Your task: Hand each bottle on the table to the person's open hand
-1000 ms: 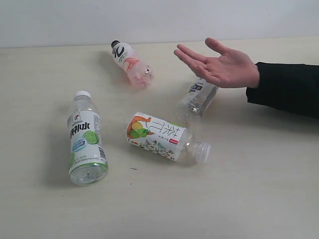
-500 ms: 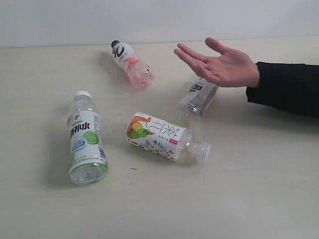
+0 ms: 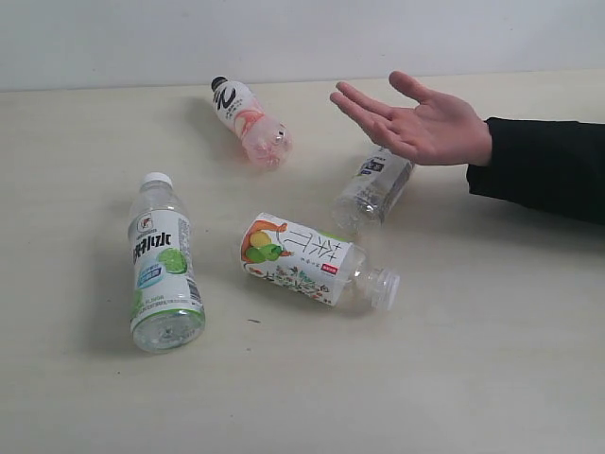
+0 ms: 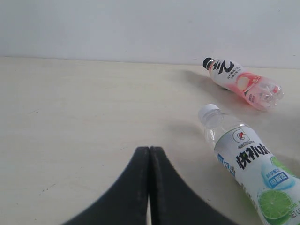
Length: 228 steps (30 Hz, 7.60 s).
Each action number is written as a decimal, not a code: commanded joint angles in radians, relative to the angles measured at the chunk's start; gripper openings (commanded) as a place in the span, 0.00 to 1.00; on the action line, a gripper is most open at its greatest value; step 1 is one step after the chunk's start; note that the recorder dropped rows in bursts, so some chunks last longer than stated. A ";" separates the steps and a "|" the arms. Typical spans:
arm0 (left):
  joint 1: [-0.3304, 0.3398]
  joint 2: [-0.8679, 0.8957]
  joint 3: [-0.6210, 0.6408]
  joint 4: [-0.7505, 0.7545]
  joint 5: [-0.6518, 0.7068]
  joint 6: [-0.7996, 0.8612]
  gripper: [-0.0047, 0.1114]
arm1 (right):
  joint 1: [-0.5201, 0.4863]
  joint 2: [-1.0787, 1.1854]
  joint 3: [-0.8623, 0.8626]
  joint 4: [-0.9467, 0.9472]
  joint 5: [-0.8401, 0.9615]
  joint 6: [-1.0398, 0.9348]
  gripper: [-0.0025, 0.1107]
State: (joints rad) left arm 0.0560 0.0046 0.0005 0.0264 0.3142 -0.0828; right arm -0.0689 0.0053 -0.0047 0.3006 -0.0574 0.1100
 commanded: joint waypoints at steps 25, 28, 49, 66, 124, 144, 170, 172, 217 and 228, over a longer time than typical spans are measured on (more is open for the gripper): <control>-0.007 -0.005 0.000 -0.006 -0.002 0.001 0.04 | -0.002 0.215 -0.237 0.027 -0.003 0.023 0.02; -0.007 -0.005 0.000 -0.006 -0.002 0.001 0.04 | -0.002 0.352 -0.363 -0.029 0.142 -0.016 0.02; -0.007 -0.005 0.000 -0.006 -0.002 0.001 0.04 | 0.412 1.162 -0.768 0.167 0.833 -0.851 0.25; -0.007 -0.005 0.000 -0.006 -0.002 0.001 0.04 | 0.682 1.465 -0.950 -0.034 0.706 -0.821 0.69; -0.007 -0.005 0.000 -0.006 -0.002 0.001 0.04 | 0.785 1.837 -1.060 -0.154 0.536 -0.684 0.02; -0.007 -0.005 0.000 -0.006 -0.002 0.001 0.04 | 0.782 1.177 -0.983 -0.411 0.767 -0.226 0.02; -0.007 -0.005 0.000 -0.006 -0.002 0.001 0.04 | 0.522 1.475 -1.166 -0.550 0.924 0.121 0.02; -0.007 -0.005 0.000 -0.006 -0.002 0.001 0.04 | 0.522 1.579 -1.265 -0.528 0.971 0.119 0.02; -0.007 -0.005 0.000 -0.006 -0.002 0.001 0.04 | 0.477 1.947 -1.598 -0.462 1.151 0.060 0.80; -0.007 -0.005 0.000 -0.004 -0.002 0.001 0.04 | 0.488 1.947 -1.598 -0.465 1.116 0.048 0.94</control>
State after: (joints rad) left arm 0.0560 0.0046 0.0005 0.0264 0.3142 -0.0828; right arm 0.4182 1.9537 -1.5934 -0.1545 1.0716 0.1672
